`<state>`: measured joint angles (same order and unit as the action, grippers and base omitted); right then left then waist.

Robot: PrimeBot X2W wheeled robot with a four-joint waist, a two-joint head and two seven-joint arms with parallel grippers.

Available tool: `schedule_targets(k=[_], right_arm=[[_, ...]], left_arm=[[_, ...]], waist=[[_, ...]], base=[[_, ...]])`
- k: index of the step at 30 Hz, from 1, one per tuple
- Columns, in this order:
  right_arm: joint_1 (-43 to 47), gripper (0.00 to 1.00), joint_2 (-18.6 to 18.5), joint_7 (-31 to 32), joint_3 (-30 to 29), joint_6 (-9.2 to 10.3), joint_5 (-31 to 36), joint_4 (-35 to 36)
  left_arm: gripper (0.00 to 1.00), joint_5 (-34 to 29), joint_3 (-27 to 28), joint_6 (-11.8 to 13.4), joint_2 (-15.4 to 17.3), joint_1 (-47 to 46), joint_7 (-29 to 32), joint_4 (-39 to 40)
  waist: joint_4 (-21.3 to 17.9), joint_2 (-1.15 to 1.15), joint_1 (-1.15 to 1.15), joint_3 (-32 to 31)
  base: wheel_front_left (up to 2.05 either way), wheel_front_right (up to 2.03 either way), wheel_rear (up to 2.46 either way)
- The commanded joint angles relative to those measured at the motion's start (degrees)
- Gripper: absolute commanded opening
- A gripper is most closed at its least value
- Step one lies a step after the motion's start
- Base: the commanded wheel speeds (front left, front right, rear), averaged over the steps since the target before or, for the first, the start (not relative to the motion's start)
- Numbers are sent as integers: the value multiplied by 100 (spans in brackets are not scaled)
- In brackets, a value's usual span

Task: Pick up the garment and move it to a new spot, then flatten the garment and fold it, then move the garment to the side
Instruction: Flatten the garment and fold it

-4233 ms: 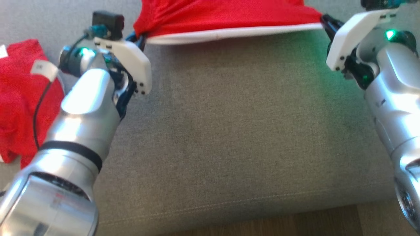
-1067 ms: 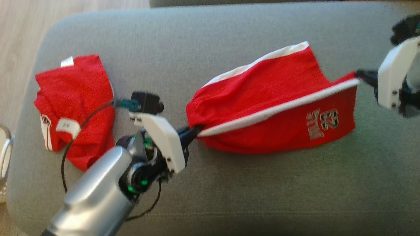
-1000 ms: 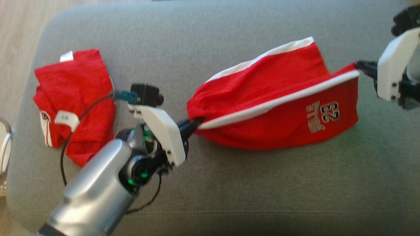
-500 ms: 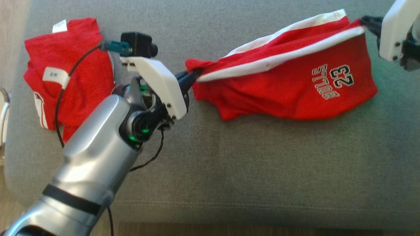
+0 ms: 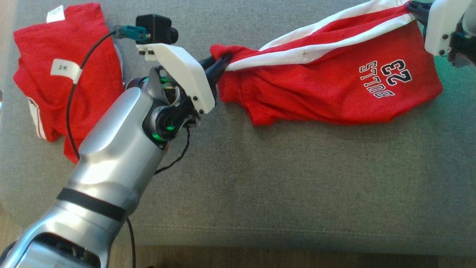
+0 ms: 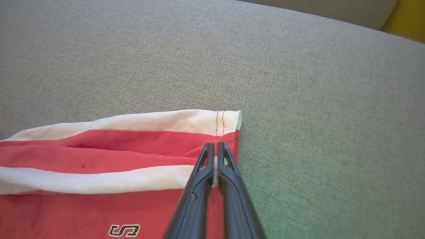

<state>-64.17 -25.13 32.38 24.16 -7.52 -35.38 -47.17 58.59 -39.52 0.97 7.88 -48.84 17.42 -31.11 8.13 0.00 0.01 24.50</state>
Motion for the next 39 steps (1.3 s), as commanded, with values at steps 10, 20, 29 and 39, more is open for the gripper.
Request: schedule_targets(k=[10,20,29,39], right_arm=[[-452,0,52,-611,144,3,-218,-247],[-690,100,169,-1097,158,3,-301,-766],[-845,100,196,-2416,-123,3,-120,-1275],[78,100,-38,-4163,-245,3,-268,-616]], left_arm=[[100,-192,356,23,-59,-606,-695,-528],[100,-336,330,-53,-174,-843,-1135,-1175],[100,-570,232,-70,-193,-820,-1741,-1675],[100,-1180,346,270,63,-357,-3196,-1338]], waist=[[-23,0,-1,189],[-8,0,-1,288],[-70,0,-1,16],[-255,0,-1,-936]], base=[[0,0,0],[0,0,0],[0,0,0],[0,0,0]])
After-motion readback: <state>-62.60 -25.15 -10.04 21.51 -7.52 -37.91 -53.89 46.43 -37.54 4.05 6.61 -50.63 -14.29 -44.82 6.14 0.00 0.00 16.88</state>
